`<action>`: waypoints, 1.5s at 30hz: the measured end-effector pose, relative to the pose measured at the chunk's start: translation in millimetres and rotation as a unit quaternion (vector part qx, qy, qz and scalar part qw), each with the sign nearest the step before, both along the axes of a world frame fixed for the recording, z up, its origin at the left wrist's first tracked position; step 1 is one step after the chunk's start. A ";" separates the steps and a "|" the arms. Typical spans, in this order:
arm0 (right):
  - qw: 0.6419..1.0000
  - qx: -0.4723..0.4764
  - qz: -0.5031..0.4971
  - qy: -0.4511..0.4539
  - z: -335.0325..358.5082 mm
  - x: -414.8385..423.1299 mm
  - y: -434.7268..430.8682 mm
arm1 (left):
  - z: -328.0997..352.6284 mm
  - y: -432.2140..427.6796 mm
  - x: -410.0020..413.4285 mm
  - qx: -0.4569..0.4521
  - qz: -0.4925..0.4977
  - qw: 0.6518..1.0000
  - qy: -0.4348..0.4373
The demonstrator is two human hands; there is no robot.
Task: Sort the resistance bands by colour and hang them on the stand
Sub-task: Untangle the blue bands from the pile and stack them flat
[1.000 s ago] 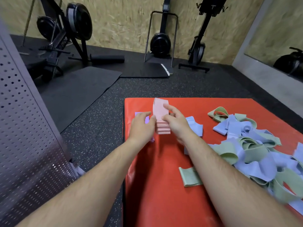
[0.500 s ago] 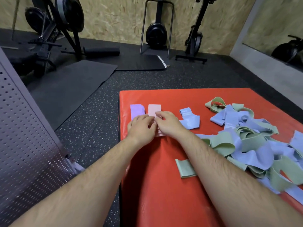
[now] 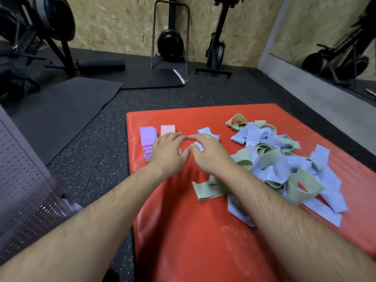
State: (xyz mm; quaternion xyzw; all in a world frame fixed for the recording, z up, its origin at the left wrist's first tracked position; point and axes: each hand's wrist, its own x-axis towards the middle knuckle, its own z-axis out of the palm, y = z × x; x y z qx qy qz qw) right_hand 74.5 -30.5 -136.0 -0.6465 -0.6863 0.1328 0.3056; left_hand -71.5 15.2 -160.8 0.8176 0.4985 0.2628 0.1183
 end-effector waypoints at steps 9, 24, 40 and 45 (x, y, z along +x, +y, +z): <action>0.995 0.036 -0.095 -0.003 11.1 60.7 -104.0 | 13.3 -70.3 25.1 0.046 -0.134 0.989 0.041; 0.962 -0.251 -0.056 -0.091 16.7 112.5 -180.2 | -23.9 -121.3 84.5 -0.013 -0.281 0.945 0.168; 0.985 0.010 -0.116 0.127 33.2 94.0 -157.8 | 58.7 -123.6 84.0 -0.058 -0.158 0.955 -0.246; 0.972 0.008 -0.063 0.224 45.5 83.0 -158.0 | 73.5 -129.6 70.1 -0.199 -0.181 0.905 -0.331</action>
